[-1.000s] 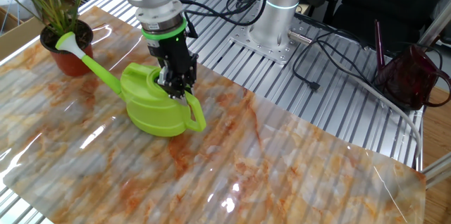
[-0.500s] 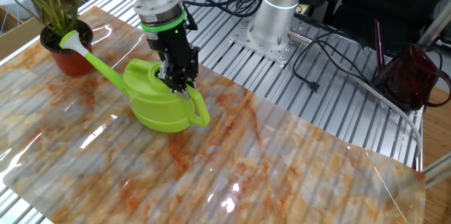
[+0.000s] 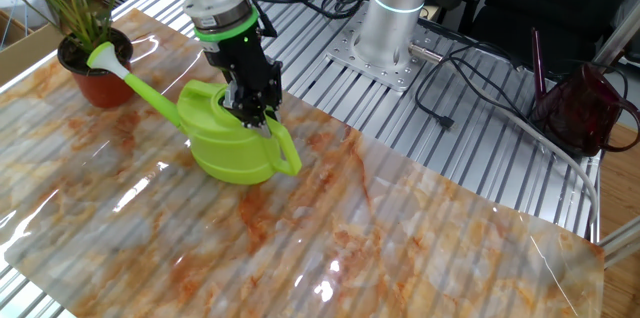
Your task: Water the plant
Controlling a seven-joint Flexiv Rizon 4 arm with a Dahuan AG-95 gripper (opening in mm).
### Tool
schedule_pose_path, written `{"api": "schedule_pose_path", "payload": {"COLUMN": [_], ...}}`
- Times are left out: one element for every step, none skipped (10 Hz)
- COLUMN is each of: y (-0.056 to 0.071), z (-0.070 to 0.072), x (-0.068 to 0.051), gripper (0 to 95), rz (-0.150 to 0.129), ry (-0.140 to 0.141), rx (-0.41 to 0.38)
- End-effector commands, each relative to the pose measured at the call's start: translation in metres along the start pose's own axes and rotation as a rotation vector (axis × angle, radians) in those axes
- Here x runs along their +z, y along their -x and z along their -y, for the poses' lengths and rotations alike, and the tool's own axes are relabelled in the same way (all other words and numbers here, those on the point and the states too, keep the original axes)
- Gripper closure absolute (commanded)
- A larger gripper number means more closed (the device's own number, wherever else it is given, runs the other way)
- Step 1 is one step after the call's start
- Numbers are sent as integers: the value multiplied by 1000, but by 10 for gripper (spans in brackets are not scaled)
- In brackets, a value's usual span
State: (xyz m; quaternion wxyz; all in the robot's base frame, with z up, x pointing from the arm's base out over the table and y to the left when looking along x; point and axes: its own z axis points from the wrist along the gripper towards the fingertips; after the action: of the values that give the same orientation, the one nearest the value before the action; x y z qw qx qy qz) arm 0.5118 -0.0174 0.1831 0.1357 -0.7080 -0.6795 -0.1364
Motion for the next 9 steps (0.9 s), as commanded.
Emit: {"api": "schedule_pose_path", "payload": {"y": [-2, -2, -2, -2, -2, -3, -5, -6, -7], "z": [2, 3, 4, 5, 6, 7, 8, 8, 8], "x": [-3, -5, -7, -8, -11, -14, -18, -21, -23], "gripper": [950, 950, 950, 950, 950, 950, 950, 950, 950], "rz": [-5, -5, -7, -10, -12, -11, -12, -12, -11], "ry": [-13, -20, -28, -34, -41, -47, -51, -53, -54], "rx": [1, -3, -7, -10, -13, -17, -19, -23, -28]}}
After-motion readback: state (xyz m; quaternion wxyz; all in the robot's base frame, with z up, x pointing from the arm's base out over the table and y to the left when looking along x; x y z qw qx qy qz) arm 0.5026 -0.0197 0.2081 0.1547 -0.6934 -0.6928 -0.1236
